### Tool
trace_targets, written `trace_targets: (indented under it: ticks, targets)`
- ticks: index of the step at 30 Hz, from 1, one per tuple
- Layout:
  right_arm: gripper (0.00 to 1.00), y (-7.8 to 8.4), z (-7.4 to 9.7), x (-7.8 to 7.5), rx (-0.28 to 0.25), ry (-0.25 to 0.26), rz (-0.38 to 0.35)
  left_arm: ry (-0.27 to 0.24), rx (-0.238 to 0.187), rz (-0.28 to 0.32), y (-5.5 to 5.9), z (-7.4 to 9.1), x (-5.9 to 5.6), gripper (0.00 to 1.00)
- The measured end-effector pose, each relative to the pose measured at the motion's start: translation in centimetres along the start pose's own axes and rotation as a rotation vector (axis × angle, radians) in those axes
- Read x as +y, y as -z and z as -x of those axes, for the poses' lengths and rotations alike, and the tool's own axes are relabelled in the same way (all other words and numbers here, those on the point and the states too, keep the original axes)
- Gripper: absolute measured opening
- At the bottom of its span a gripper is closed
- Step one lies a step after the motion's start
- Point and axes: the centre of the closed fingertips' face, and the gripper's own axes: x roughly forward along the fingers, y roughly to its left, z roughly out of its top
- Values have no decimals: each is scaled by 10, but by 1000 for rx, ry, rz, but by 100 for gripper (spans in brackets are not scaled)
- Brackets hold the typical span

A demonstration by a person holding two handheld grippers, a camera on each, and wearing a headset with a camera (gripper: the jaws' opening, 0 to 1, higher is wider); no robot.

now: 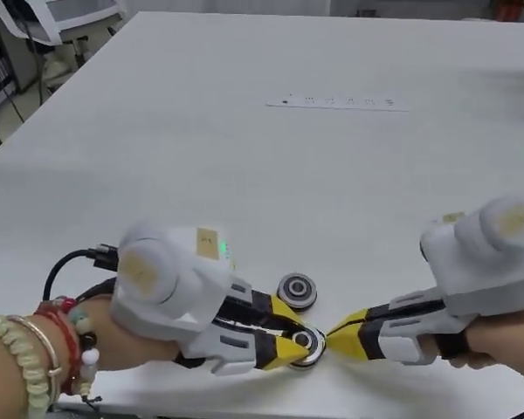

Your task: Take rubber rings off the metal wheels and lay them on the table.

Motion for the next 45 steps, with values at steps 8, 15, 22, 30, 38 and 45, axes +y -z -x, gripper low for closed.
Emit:
trace_targets:
  ticks: [8,15,22,30,38,45]
  targets:
    - [0,-3,-3,9,-21,-20,-115,1,0,3,1,1,1,14]
    - [0,-3,-3,10,-19,-20,-122,2,-2,3,1,1,1,13]
    - [0,-3,-4,12,-14,-20,-113,4,-6,4,1,1,1,13]
    - [0,-5,-5,15,-17,-22,-102,3,-4,2,1,1,1,13]
    - [0,-6,-8,18,-13,-22,-87,4,-3,0,2,1,0,13]
    - [0,-12,-11,27,-38,-63,-68,2,-2,0,2,1,-1,14]
